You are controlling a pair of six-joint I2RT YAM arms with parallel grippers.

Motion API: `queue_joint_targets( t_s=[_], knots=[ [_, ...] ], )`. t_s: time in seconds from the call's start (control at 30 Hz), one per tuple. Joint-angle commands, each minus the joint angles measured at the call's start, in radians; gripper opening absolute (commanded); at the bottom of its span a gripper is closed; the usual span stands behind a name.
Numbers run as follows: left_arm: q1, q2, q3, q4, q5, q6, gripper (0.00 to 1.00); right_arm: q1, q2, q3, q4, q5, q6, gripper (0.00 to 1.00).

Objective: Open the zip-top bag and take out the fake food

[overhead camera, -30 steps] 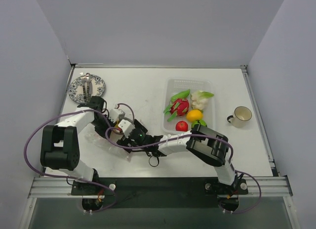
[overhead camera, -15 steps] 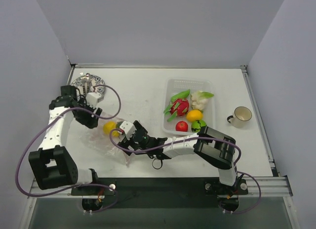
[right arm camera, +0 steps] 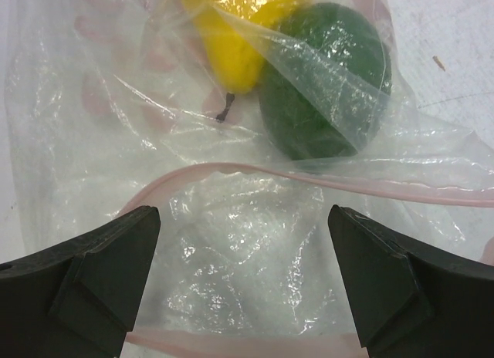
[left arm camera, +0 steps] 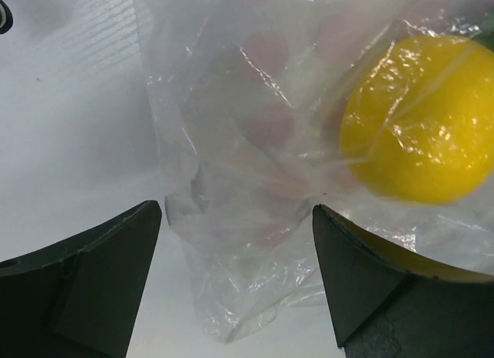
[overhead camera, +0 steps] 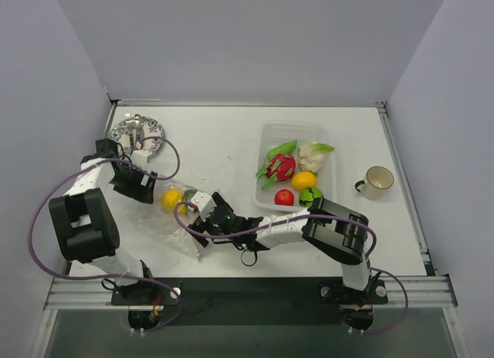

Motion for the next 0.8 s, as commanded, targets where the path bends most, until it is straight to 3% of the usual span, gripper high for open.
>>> queue_joint_targets(
  t_s=[0.0, 0.03, 0.1, 0.13, 0.17, 0.33, 0.53, 0.63, 0.77],
  knots=[
    [0.006, 0.050, 0.035, 0.076, 0.046, -0.025, 0.93, 0.005, -0.038, -0.018, 0.042, -0.020, 0.031, 0.98],
    [0.007, 0.065, 0.039, 0.068, 0.057, -0.019, 0.89, 0.005, -0.038, -0.020, 0.043, -0.020, 0.033, 0.98],
    [0.007, 0.112, 0.074, -0.010, 0.142, 0.023, 0.60, 0.006, -0.040, -0.024, 0.045, -0.023, 0.039, 0.98],
    [0.007, 0.126, 0.091, -0.045, 0.176, 0.033, 0.23, 0.006, -0.040, -0.026, 0.051, -0.026, 0.040, 0.98],
    [0.007, 0.148, 0.119, -0.105, 0.231, 0.044, 0.00, 0.006, -0.040, -0.026, 0.051, -0.026, 0.040, 0.98],
    [0.004, 0.096, 0.177, -0.226, 0.316, 0.078, 0.00, 0.003, -0.040, -0.024, 0.045, -0.023, 0.039, 0.98],
    [-0.017, -0.014, 0.409, -0.643, 0.492, 0.199, 0.00, -0.006, -0.040, -0.034, 0.048, -0.013, 0.037, 0.98],
    [-0.062, -0.064, 0.519, -0.768, 0.512, 0.237, 0.00, -0.015, -0.051, -0.046, 0.054, -0.009, 0.039, 0.98],
    [-0.169, -0.165, 0.519, -0.766, 0.451, 0.169, 0.00, -0.021, -0.069, -0.060, 0.060, -0.005, 0.039, 0.98]
  ],
)
